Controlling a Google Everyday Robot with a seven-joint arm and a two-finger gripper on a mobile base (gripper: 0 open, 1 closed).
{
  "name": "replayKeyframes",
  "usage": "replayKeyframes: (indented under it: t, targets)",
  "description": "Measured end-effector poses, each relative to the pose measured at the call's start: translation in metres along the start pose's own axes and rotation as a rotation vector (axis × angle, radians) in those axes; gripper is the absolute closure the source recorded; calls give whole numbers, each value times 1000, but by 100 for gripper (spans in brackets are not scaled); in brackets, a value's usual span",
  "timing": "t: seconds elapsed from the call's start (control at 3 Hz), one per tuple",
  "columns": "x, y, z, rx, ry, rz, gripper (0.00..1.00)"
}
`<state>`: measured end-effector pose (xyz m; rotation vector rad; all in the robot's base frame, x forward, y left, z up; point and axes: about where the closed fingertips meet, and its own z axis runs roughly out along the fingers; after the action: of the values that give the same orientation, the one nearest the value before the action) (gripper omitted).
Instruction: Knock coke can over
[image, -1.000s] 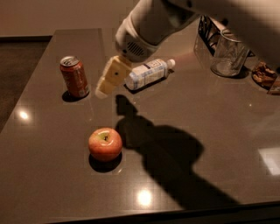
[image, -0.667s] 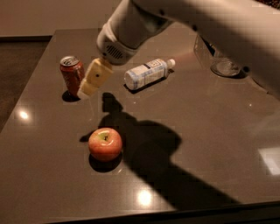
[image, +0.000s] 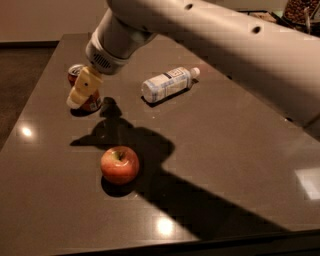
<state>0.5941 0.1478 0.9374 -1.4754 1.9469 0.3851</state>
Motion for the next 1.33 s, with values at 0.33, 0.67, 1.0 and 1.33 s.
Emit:
replayKeyframes:
  t: [0.33,0.67,1.0,1.33]
  targets:
    - [-9,-12,22,5,5,43,0]
    - [-21,-12,41,-9,7,54,0]
    - [-27,-11,56,-45,13,62,26]
    - [-29,-10,58,-63,11,66,49]
